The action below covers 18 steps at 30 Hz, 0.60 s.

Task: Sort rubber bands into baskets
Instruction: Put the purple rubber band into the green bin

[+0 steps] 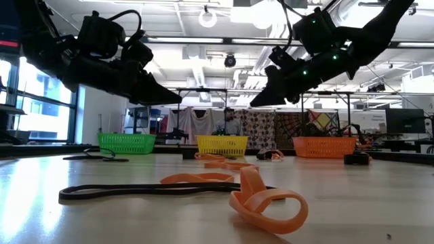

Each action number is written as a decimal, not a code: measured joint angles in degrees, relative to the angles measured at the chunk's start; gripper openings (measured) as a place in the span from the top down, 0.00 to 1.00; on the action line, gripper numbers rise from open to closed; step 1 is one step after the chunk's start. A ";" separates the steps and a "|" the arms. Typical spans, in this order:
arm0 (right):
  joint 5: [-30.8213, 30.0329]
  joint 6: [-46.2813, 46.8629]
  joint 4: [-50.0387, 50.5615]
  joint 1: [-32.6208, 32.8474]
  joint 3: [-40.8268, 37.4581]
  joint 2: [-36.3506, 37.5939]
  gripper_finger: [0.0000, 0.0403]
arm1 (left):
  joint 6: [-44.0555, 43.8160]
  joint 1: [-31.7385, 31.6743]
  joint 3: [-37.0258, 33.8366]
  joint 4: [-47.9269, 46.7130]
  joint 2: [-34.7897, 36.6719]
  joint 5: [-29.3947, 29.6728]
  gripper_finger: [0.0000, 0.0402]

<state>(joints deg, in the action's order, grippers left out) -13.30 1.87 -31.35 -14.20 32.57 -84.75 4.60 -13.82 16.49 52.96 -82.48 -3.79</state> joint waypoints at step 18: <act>0.00 -0.39 -0.13 0.00 0.68 0.00 1.00 | -0.56 -0.31 0.00 -1.65 0.00 2.17 1.00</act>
<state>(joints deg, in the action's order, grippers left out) -13.30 1.48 -31.48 -14.20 33.26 -84.75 4.04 -14.14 16.49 51.31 -82.48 -1.62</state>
